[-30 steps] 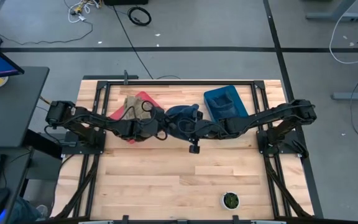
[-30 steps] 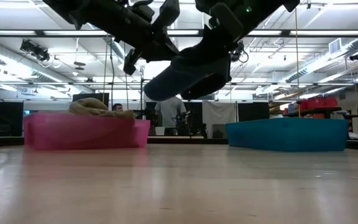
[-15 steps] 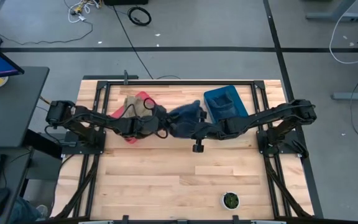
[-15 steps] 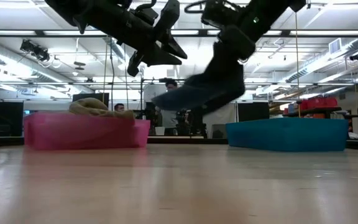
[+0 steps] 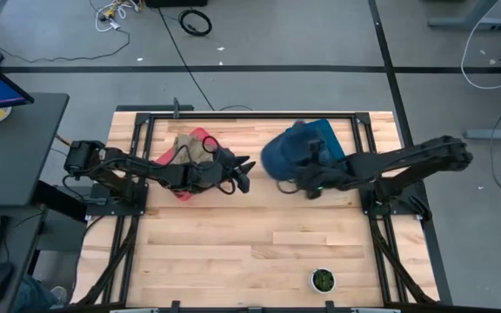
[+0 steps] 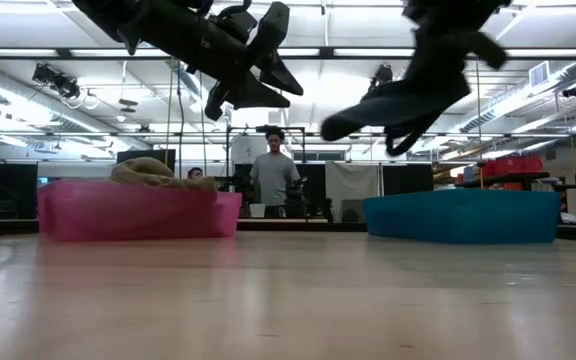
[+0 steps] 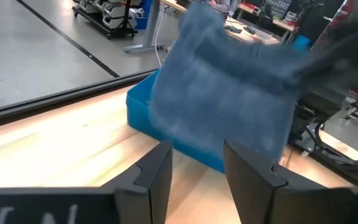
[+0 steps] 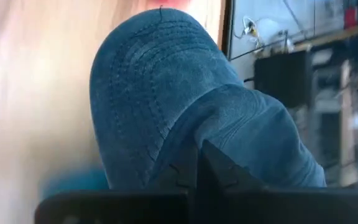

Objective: Pick & Place hat
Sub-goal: Put the blue cap into the blue bin

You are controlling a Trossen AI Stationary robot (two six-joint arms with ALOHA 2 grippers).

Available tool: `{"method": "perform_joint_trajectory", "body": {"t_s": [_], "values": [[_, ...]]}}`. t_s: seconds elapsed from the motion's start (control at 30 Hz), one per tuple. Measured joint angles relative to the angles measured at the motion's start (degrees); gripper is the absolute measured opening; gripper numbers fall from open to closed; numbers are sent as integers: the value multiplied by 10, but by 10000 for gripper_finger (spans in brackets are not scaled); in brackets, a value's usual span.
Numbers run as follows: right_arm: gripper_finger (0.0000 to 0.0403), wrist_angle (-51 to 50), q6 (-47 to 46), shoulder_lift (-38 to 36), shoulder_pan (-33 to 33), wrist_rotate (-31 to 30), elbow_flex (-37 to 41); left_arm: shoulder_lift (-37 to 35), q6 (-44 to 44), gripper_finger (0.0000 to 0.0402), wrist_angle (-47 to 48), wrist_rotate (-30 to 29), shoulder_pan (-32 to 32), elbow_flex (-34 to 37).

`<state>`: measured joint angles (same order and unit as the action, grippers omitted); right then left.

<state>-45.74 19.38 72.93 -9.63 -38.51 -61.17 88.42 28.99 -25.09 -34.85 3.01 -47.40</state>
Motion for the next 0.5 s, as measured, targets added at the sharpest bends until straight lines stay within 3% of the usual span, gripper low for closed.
{"method": "perform_joint_trajectory", "body": {"t_s": [0.2, 0.4, 0.5], "values": [[2, -144, 191, -92, 16, 26, 0, 0, -3, 143, 6, 0, 0, 0], [2, -248, 252, -147, 58, 72, 2, 0, -3, 142, 10, 0, 0, 0], [2, -245, 292, -159, 77, 75, 26, 0, -3, 142, 11, 0, -1, 0]]}}
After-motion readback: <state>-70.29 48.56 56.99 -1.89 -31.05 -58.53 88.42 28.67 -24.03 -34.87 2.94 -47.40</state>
